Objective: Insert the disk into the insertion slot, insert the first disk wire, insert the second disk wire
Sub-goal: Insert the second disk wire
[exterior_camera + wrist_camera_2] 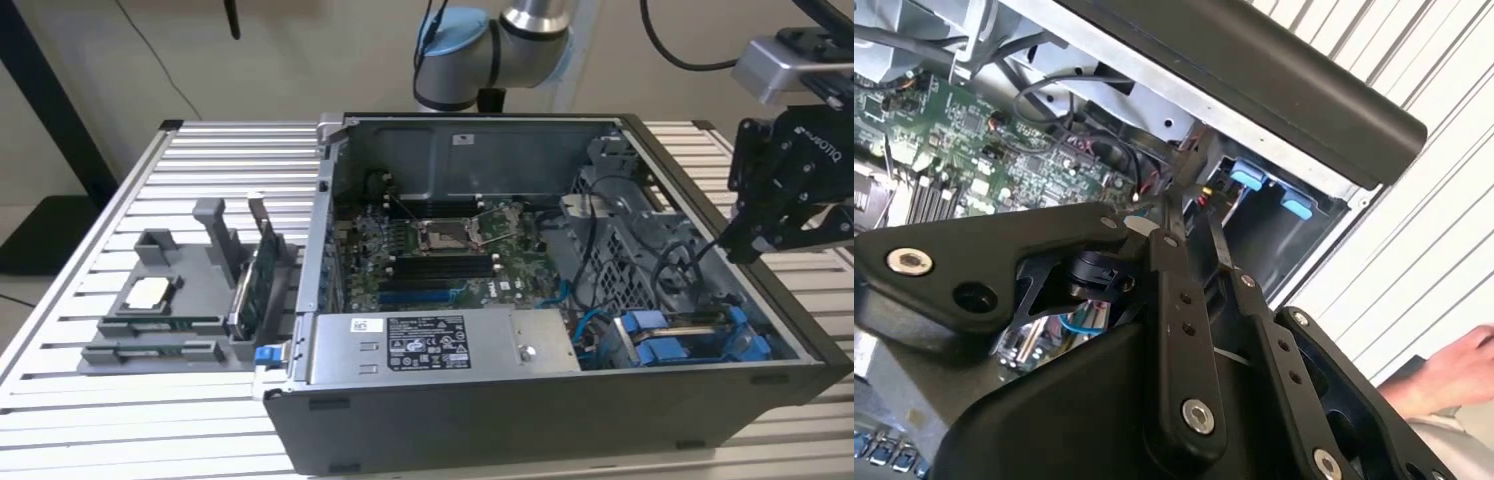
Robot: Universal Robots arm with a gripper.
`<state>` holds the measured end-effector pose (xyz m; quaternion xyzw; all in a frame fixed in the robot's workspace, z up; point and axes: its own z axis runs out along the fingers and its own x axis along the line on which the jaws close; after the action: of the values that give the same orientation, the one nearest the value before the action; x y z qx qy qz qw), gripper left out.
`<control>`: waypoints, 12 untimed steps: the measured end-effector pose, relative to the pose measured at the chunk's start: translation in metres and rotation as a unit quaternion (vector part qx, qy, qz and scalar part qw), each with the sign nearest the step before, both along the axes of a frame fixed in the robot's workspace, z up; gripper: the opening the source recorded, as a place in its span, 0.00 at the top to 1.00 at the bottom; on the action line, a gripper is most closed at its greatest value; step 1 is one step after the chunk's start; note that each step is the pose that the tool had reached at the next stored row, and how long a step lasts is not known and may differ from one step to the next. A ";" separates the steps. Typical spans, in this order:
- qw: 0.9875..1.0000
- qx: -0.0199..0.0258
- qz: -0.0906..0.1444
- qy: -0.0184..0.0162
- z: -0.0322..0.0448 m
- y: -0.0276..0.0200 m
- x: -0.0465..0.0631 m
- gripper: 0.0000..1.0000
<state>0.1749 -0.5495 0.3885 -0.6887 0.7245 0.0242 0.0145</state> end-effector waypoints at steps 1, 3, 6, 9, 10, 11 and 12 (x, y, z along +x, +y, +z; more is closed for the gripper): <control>1.000 0.000 0.000 0.000 0.0001 0.0009 0.001 0.74; 1.000 0.000 0.000 0.001 0.0001 0.0028 0.003 0.74; 1.000 0.000 0.000 0.001 0.0001 0.0055 0.004 0.74; 1.000 0.000 0.000 0.002 0.0000 0.0072 0.006 0.74; 1.000 0.000 0.000 0.002 0.0000 0.0072 0.007 0.74; 1.000 0.000 0.000 0.002 0.0000 0.0072 0.007 0.74; 1.000 0.000 0.000 0.002 0.0000 0.0072 0.007 0.74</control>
<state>0.1816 -0.5422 0.3885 -0.6886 0.7246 0.0253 0.0132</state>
